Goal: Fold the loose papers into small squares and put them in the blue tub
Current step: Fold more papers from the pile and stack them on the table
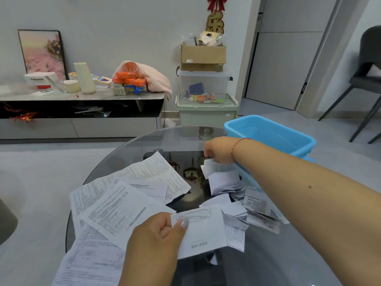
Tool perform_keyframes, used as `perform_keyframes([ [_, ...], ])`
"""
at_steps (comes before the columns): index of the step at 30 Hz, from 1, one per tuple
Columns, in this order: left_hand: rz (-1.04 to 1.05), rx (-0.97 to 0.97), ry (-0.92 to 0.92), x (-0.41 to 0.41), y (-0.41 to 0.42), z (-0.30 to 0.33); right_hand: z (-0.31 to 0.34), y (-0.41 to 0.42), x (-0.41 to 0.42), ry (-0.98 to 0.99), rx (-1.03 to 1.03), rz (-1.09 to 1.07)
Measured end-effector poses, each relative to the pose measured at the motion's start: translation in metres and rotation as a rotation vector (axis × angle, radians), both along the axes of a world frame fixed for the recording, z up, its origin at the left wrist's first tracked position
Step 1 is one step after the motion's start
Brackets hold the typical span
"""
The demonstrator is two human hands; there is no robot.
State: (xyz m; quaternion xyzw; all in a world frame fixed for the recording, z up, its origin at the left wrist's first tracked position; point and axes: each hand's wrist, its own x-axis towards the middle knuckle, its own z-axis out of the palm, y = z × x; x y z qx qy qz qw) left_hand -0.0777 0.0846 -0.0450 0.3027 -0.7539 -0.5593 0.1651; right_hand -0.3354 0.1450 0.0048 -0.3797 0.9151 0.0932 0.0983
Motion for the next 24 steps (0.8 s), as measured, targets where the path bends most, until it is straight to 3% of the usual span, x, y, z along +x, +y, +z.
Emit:
perform_keyframes([
  [3, 0.001, 0.026, -0.013, -0.002, -0.001, 0.002, -0.001, -0.008, -0.005, -0.057, -0.073, 0.005],
  [7, 0.006, 0.048, -0.025, -0.004, -0.004, 0.003, 0.011, -0.008, 0.001, -0.298, -0.265, -0.063],
  [9, 0.001, 0.056, -0.018, -0.005, -0.005, 0.002, 0.014, -0.005, 0.003, -0.363, -0.208, -0.07],
  [24, 0.033, 0.091, 0.021, -0.002, -0.005, 0.01, -0.021, -0.013, -0.019, -0.027, 0.17, 0.003],
])
